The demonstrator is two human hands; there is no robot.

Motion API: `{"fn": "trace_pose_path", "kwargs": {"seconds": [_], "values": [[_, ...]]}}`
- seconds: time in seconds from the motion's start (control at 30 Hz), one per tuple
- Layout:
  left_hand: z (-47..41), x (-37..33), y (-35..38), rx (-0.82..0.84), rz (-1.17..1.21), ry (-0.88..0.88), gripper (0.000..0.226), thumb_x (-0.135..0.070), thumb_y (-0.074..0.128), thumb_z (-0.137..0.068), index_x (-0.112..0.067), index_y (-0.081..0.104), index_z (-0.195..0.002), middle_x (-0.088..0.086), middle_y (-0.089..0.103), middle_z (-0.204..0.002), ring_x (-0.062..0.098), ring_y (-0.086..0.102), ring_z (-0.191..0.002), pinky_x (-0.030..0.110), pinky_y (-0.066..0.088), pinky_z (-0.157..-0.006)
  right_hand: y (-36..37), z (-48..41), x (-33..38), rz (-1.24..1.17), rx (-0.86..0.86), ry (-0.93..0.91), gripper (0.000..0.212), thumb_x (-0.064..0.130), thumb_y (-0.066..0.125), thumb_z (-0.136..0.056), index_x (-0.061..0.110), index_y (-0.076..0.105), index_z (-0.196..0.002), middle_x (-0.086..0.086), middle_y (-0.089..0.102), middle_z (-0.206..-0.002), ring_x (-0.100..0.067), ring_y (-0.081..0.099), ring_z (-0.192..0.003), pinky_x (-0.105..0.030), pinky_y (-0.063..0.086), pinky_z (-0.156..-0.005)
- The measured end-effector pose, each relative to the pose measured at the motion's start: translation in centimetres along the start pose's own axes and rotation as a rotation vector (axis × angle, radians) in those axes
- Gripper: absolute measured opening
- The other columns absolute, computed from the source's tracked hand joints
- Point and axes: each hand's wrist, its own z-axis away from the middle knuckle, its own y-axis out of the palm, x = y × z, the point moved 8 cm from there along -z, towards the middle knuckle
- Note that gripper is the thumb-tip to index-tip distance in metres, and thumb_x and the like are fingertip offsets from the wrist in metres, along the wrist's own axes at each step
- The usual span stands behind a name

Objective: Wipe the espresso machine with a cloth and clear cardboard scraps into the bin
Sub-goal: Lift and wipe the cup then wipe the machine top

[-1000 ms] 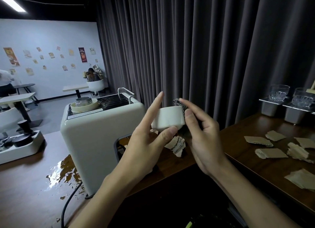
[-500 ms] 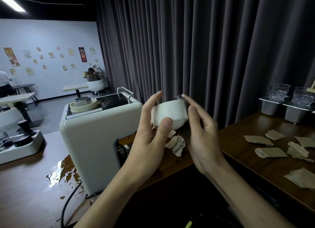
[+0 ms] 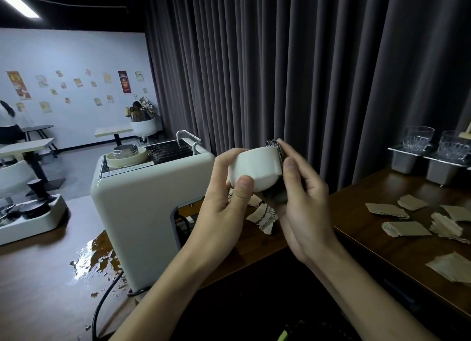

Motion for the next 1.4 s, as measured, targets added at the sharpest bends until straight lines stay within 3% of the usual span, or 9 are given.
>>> {"fn": "trace_pose_path", "kwargs": {"seconds": [0.1, 0.2, 0.33, 0.4, 0.53, 0.77, 0.97, 1.17, 1.4], "values": [[-0.2, 0.6, -0.7, 0.012, -0.22, -0.041, 0.041, -0.054, 0.049, -0.094, -0.055, 0.043, -0.135, -0.009, 0.059, -0.125, 0.007, 0.061, -0.112, 0.028, 0.051, -0.09, -0.8, 0.4, 1.3, 0.225, -0.072, -0.15, 0.03, 0.035, 0.052, -0.093, 0.037, 0.062, -0.121, 0.002, 0.054, -0.136, -0.011, 0.053, -0.125, -0.037, 0.051, -0.099], [-0.3, -0.1, -0.5, 0.002, -0.243, 0.023, 0.051, -0.051, 0.058, -0.094, -0.048, 0.041, -0.143, 0.002, 0.059, -0.092, -0.002, 0.06, -0.075, 0.006, 0.045, -0.069, 0.4, 1.2, 2.6, 0.472, -0.053, -0.353, 0.029, 0.024, 0.053, -0.097, 0.028, 0.06, -0.124, -0.001, 0.05, -0.136, -0.009, 0.049, -0.128, -0.016, 0.044, -0.099], [0.0, -1.3, -0.4, -0.041, -0.18, 0.128, 0.049, -0.036, 0.059, -0.097, -0.036, 0.046, -0.144, 0.017, 0.046, -0.115, 0.007, 0.058, -0.074, 0.0, 0.039, -0.065, 0.9, 1.2, 2.6, 0.484, -0.014, -0.379, 0.029, 0.026, 0.05, -0.098, 0.03, 0.06, -0.125, 0.002, 0.051, -0.136, -0.006, 0.047, -0.13, -0.016, 0.043, -0.101], [0.0, -0.9, -0.4, -0.016, -0.109, 0.11, 0.047, -0.038, 0.057, -0.098, -0.04, 0.044, -0.143, 0.016, 0.049, -0.108, 0.021, 0.039, -0.118, 0.007, 0.046, -0.076, 0.3, 0.4, 1.7, 0.318, 0.012, -0.232, 0.03, 0.035, 0.05, -0.095, 0.038, 0.063, -0.122, 0.002, 0.054, -0.136, -0.008, 0.051, -0.127, -0.03, 0.048, -0.102], [0.2, -0.3, -0.1, 0.024, -0.049, 0.05, 0.037, -0.041, 0.049, -0.1, -0.048, 0.046, -0.136, -0.002, 0.061, -0.117, 0.007, 0.06, -0.095, 0.023, 0.048, -0.082, 0.3, -0.3, 0.2, 0.053, 0.068, 0.029, 0.036, 0.052, 0.058, -0.081, 0.046, 0.067, -0.115, -0.001, 0.055, -0.139, -0.022, 0.054, -0.126, -0.051, 0.05, -0.098], [0.0, -0.2, -0.6, -0.039, -0.347, 0.028, 0.036, -0.043, 0.048, -0.102, -0.058, 0.046, -0.135, -0.014, 0.053, -0.083, 0.023, 0.05, -0.091, 0.011, 0.04, -0.067, 0.0, 0.6, 2.3, 0.426, -0.057, -0.259, 0.033, 0.031, 0.05, -0.096, 0.027, 0.06, -0.126, 0.001, 0.052, -0.132, -0.005, 0.054, -0.121, -0.012, 0.048, -0.088], [0.2, -1.3, -0.3, -0.083, -0.194, 0.092, 0.041, -0.039, 0.065, -0.093, -0.044, 0.056, -0.132, -0.001, 0.056, -0.08, 0.021, 0.058, -0.075, 0.025, 0.046, -0.06, 0.8, 1.1, 3.1, 0.496, -0.06, -0.404, 0.028, 0.025, 0.05, -0.1, 0.025, 0.06, -0.127, -0.001, 0.053, -0.133, -0.007, 0.051, -0.126, -0.014, 0.043, -0.097], [0.3, -0.9, 0.2, -0.054, -0.028, 0.084, 0.041, -0.029, 0.05, -0.102, -0.042, 0.048, -0.14, -0.012, 0.066, -0.118, 0.013, 0.063, -0.091, 0.027, 0.054, -0.08, 0.2, -0.4, 0.8, 0.099, 0.041, -0.05, 0.032, 0.049, 0.054, -0.087, 0.043, 0.066, -0.116, 0.001, 0.058, -0.136, -0.016, 0.054, -0.126, -0.045, 0.049, -0.1], [-0.2, -0.4, -0.4, -0.025, -0.234, 0.003, 0.037, -0.054, 0.048, -0.097, -0.056, 0.048, -0.134, -0.003, 0.064, -0.108, 0.01, 0.065, -0.108, 0.027, 0.053, -0.089, 0.8, 1.4, 3.5, 0.528, -0.013, -0.419, 0.03, 0.02, 0.055, -0.097, 0.022, 0.061, -0.127, -0.001, 0.048, -0.135, -0.009, 0.049, -0.127, -0.014, 0.046, -0.094]]}}
